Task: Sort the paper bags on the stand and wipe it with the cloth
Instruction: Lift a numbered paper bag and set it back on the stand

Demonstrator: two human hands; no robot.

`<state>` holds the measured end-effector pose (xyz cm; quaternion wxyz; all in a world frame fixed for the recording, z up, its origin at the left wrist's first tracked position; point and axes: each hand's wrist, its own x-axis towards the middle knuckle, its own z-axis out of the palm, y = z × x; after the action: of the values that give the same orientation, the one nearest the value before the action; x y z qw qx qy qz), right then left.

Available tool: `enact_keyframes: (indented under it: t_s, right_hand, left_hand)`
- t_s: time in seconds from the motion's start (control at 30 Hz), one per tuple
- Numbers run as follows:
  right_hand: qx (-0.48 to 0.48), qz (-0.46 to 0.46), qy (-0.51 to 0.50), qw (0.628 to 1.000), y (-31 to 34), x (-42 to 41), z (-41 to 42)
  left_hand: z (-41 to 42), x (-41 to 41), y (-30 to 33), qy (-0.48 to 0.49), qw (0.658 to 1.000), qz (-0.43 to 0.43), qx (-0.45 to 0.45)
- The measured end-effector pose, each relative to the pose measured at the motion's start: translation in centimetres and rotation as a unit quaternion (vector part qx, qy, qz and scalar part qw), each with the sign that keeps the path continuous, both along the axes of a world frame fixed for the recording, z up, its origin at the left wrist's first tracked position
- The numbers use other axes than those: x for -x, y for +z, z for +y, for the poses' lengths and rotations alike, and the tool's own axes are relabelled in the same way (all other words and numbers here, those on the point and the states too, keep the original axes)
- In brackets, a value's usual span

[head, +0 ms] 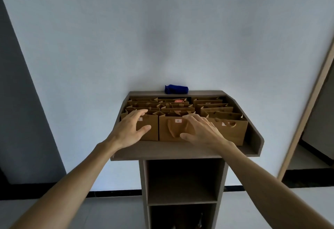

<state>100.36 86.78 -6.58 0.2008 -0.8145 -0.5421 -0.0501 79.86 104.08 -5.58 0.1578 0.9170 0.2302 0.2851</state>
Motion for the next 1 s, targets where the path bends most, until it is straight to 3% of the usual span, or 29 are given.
enact_keyframes:
  t_s: [0.5, 0.83, 1.0]
  right_hand:
    - [-0.029, 0.02, 0.087, 0.996, -2.5, -11.3, 18.3]
    - [-0.022, 0.035, 0.112, 0.993, -4.5, -12.1, 25.6]
    - [-0.03, 0.054, 0.155, 0.986, -4.9, -11.5, 27.7]
  left_hand:
    - [16.1, -10.7, -2.3, 0.04, 0.998, 0.002, 0.039]
    - [22.0, -9.3, -6.5, 0.054, 0.991, 0.124, -0.007]
    - [22.2, -8.2, -8.8, 0.046, 0.996, 0.061, -0.05]
